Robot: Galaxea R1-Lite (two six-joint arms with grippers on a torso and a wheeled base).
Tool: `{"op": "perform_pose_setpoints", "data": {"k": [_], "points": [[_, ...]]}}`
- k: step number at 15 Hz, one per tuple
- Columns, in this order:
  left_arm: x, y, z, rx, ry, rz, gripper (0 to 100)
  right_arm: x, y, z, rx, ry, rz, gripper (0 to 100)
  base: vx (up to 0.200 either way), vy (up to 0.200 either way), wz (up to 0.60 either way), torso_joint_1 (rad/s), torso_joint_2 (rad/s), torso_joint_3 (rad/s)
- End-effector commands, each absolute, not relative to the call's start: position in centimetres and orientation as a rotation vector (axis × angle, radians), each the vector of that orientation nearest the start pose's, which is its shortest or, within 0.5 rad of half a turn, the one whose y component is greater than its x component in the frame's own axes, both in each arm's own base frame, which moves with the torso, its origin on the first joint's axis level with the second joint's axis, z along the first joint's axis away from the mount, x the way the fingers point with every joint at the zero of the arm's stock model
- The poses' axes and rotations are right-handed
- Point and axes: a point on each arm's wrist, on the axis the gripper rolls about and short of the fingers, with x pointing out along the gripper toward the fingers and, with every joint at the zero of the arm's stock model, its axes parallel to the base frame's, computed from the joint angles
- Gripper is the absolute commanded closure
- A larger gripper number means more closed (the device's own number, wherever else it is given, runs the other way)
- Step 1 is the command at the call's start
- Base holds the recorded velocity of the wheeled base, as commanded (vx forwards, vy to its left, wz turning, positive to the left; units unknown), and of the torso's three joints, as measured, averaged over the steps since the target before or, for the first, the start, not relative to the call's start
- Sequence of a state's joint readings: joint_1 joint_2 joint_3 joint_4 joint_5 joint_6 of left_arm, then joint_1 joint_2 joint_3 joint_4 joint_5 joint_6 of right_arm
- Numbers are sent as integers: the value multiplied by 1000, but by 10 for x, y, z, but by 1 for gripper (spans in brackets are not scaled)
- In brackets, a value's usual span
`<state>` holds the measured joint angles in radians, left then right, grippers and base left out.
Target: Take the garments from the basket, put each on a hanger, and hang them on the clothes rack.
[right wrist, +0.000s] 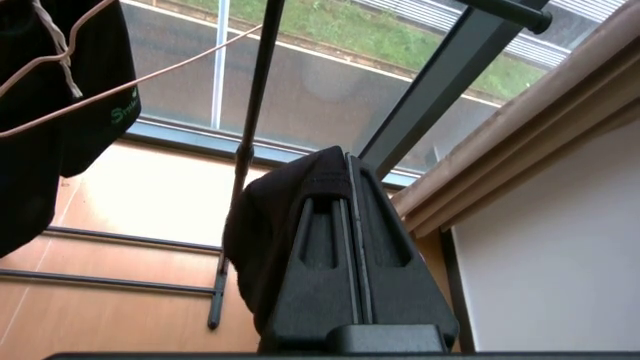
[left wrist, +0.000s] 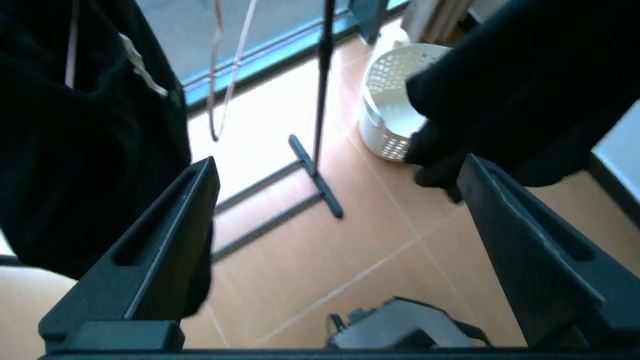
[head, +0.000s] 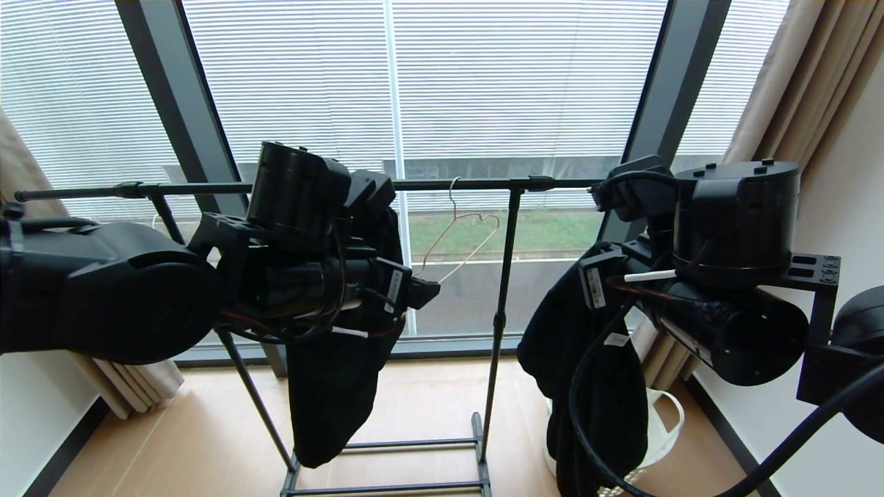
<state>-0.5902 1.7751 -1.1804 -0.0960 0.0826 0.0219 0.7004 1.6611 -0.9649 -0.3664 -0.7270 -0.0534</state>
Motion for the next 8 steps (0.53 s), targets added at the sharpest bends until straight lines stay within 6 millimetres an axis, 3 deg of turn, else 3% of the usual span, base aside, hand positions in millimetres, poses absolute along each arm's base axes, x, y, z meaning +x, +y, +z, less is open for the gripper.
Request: {"op": "perform_pose_setpoints", "data": {"k": [1,4,8], "points": [[319,-176,183,223,474,-518,0,240,183,213,-270,251,-19,100,0,0,0,0,0,0],[351,-175,174,218,414,-585,0,242,184,212,-278,254,-17,100,0,0,0,0,0,0],[389,-191,158,229,391,-593,0,243,185,214,-279,229,-13,100,0,0,0,0,0,0]]}}
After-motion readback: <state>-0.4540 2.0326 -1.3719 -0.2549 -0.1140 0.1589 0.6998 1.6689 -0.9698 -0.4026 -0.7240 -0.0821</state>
